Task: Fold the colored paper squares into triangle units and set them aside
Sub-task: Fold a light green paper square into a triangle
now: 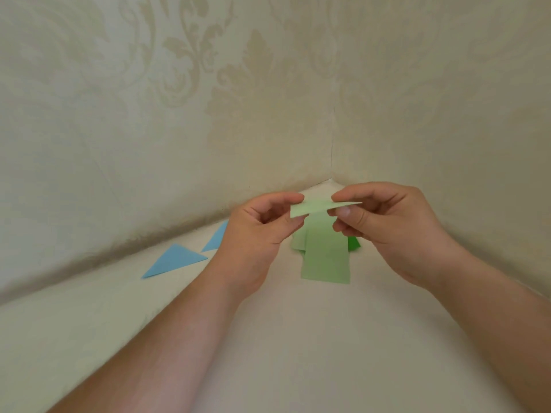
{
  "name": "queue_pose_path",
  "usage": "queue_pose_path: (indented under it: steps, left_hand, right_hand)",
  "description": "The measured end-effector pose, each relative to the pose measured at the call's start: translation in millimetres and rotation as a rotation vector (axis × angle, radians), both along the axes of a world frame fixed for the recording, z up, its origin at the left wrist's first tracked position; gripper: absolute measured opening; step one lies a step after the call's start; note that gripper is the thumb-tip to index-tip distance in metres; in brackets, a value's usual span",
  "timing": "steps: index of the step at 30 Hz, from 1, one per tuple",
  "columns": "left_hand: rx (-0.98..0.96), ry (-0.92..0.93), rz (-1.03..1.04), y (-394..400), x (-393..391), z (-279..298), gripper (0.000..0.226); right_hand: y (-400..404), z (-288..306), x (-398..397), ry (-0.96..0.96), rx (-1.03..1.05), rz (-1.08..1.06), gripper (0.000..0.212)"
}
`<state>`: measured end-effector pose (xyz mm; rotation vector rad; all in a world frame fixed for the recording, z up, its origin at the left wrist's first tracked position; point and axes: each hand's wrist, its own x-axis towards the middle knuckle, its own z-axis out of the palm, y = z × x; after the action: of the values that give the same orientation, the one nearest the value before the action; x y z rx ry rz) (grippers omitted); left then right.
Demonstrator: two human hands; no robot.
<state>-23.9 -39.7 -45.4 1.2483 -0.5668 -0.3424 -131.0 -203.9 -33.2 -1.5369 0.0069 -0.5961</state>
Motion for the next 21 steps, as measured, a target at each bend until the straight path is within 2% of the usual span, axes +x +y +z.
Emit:
queue_pose_path:
  steps: [5, 9, 16, 21]
  left_hand:
    - [0.018, -0.110, -0.035, 0.8, -5.2, 0.7, 0.031]
    - [0.040, -0.197, -0.023, 2.3, -9.0, 1.4, 0.029]
    - [0.065, -0.292, 0.023, 4.0, -7.7, 1.3, 0.038]
    - [0.074, -0.367, 0.055, 5.4, -4.2, -0.3, 0.040]
  right_hand:
    - [-0.9, -3.4, 3.1, -0.023, -0.055, -0.117, 0.043]
    - [-2.2, -7.3, 4.2, -0.027, -0.104, -0.157, 0.043]
    - [-1.5, -4.2, 4.1, -0.068, -0.065, -0.131, 0.033]
    - [-1.8, -3.8, 3.7, -0.076, -0.063, -0.116, 0.045]
